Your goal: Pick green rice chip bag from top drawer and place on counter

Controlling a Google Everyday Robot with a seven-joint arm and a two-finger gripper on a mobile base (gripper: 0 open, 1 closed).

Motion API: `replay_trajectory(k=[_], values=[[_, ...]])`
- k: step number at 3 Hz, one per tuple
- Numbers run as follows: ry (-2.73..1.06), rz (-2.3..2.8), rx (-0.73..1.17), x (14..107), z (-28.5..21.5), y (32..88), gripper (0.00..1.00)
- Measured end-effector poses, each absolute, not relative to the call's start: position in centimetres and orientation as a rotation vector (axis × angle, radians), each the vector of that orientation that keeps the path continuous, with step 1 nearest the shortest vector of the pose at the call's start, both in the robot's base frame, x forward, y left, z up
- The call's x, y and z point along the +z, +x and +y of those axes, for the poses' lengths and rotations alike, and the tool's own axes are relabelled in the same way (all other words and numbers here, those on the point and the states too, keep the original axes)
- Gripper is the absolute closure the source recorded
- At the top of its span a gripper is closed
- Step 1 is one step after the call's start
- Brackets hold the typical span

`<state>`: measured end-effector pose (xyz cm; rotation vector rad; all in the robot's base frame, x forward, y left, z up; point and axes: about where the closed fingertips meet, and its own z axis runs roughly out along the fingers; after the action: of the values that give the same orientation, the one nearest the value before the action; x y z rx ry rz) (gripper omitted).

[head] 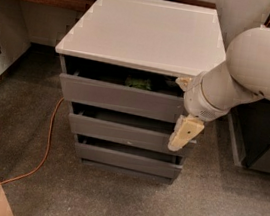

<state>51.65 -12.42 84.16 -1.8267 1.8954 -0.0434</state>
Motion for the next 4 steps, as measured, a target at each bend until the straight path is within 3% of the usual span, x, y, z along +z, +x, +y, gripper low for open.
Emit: replay_trajectory(k=[2,4], values=[[-1.818,1.884,0.03,81.1,-11.8,53.0,0.0],[-1.83,1.83,0.13,74.7,-11.7,60.2,0.0]])
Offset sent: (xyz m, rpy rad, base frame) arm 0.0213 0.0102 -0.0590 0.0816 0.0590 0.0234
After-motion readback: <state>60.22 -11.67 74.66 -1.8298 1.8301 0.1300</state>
